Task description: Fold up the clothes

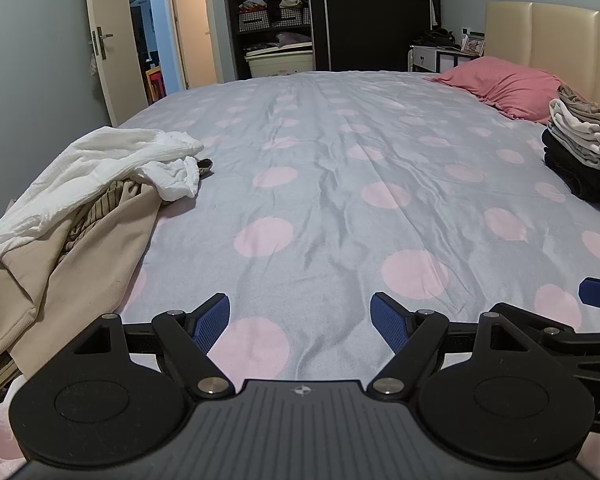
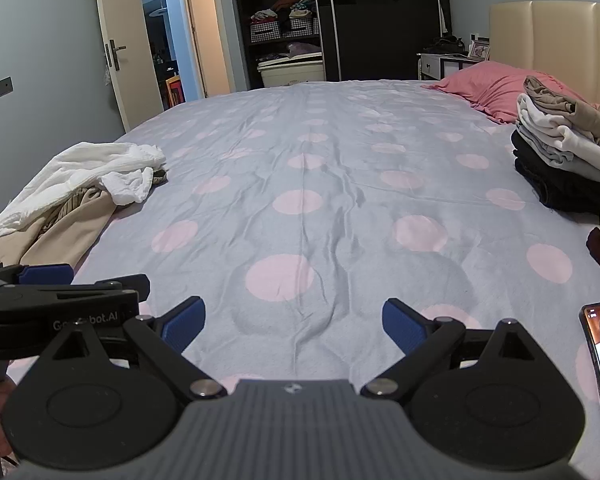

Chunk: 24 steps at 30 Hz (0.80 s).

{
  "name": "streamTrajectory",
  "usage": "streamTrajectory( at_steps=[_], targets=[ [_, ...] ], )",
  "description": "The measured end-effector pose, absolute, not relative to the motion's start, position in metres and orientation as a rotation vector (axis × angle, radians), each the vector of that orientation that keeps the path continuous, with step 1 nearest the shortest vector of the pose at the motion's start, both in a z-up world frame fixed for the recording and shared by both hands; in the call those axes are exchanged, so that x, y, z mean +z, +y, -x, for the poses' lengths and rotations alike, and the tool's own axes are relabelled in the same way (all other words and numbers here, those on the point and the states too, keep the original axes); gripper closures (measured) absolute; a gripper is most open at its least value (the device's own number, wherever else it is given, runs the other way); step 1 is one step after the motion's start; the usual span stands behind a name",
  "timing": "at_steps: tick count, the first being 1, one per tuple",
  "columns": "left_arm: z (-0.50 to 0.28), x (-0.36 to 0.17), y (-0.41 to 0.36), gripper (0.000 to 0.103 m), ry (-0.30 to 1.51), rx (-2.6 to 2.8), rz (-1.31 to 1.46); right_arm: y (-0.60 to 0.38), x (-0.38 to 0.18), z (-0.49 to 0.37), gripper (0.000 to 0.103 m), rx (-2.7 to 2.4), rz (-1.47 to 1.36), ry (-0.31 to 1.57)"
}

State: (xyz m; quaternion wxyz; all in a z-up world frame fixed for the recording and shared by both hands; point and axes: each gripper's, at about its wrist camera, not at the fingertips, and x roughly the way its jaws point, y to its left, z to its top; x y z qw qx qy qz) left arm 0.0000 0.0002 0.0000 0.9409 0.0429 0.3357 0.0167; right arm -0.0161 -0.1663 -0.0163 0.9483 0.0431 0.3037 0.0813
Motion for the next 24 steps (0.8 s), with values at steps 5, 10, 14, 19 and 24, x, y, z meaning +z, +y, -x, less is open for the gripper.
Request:
streamTrajectory(
  at_steps=[5, 10, 14, 19, 24],
  targets=[
    [0.0, -0.0001, 0.0006, 0.026, 0.687, 0.034, -0.084, -0.167, -0.0143, 0.0175, 0.006, 0.165, -0.081, 0.614],
    [0.0, -0.0002, 0.0009, 0.026, 0.689, 0.034, -0.081, -0.1662, -0.017, 0.0171, 0.006, 0.165, -0.078, 0.613],
    [0.0, -0.0003, 0.0012, 0.026, 0.691, 0.033, -0.079, -0.1665, -0.0163, 0.0176, 0.006, 0.166, -0.085, 0.618],
    [-0.0001, 0.0001, 0.0012, 0.026, 0.693, 0.033, -0.078, -0.167, -0.0153, 0.0175, 0.006, 0.167, -0.086, 0.619],
    [0.0004, -0.0004, 0.0004, 0.026, 0.694, 0.034, -0.079, -0.1672, -0.0163, 0.0172, 0.006, 0.167, -0.089, 0.62]
  ],
)
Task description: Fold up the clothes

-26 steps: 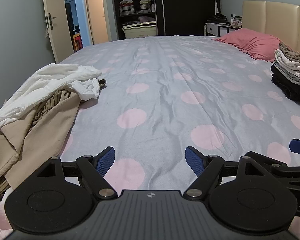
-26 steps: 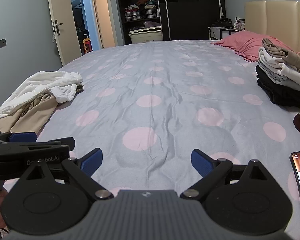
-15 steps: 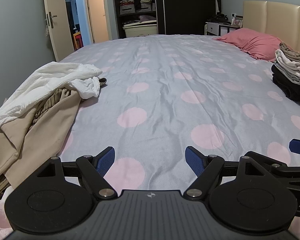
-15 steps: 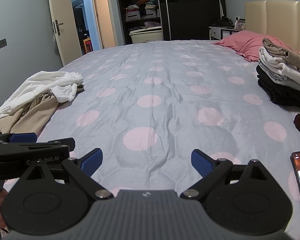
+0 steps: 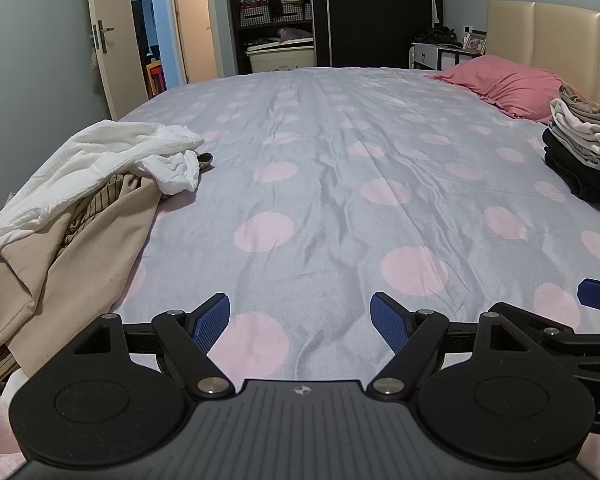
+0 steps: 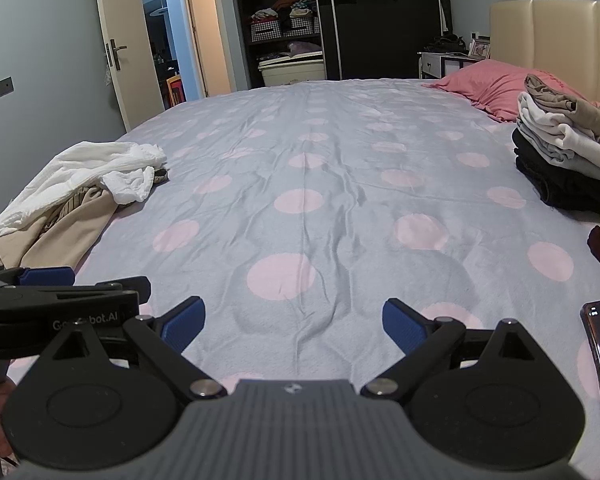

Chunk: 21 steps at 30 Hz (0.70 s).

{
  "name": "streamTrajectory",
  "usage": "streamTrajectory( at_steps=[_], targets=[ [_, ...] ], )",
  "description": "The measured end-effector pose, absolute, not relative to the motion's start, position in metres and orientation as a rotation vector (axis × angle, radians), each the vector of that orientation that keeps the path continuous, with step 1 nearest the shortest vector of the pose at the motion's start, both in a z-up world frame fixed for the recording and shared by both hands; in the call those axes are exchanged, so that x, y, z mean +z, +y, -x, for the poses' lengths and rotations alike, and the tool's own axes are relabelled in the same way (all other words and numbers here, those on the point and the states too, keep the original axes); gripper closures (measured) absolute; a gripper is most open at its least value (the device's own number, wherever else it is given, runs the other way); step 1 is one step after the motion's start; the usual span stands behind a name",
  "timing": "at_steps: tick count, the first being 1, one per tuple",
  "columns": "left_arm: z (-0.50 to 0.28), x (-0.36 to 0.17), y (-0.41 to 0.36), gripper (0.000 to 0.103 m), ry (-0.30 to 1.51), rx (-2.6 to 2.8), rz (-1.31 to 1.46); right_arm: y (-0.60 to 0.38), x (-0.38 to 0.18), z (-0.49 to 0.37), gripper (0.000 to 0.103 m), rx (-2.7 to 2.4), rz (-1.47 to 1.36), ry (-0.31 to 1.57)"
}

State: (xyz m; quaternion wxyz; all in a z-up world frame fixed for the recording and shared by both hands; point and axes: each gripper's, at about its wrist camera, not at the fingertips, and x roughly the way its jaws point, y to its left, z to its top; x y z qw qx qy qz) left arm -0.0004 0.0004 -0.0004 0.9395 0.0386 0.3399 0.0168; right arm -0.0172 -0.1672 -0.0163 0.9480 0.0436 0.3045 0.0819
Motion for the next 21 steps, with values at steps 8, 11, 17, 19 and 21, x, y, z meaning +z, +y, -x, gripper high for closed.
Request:
streamTrajectory(
  at_steps=[8, 11, 17, 19, 21],
  targets=[
    [0.0003, -0.0004, -0.0003, 0.026, 0.696, 0.036, -0.079, -0.1678, -0.0174, 0.0169, 0.006, 0.168, -0.091, 0.621],
    [0.0005, -0.0005, -0.0003, 0.026, 0.697, 0.036, -0.079, -0.1679, -0.0174, 0.017, 0.006, 0.167, -0.091, 0.62],
    [0.0009, -0.0006, -0.0004, 0.026, 0.698, 0.037, -0.079, -0.1678, -0.0179, 0.017, 0.006, 0.168, -0.093, 0.622],
    [0.0008, -0.0006, -0.0004, 0.026, 0.699, 0.037, -0.079, -0.1679, -0.018, 0.0173, 0.006, 0.168, -0.094, 0.622],
    [0.0003, -0.0004, -0.0001, 0.026, 0.699, 0.036, -0.079, -0.1678, -0.0176, 0.0171, 0.006, 0.168, -0.095, 0.623]
  ],
)
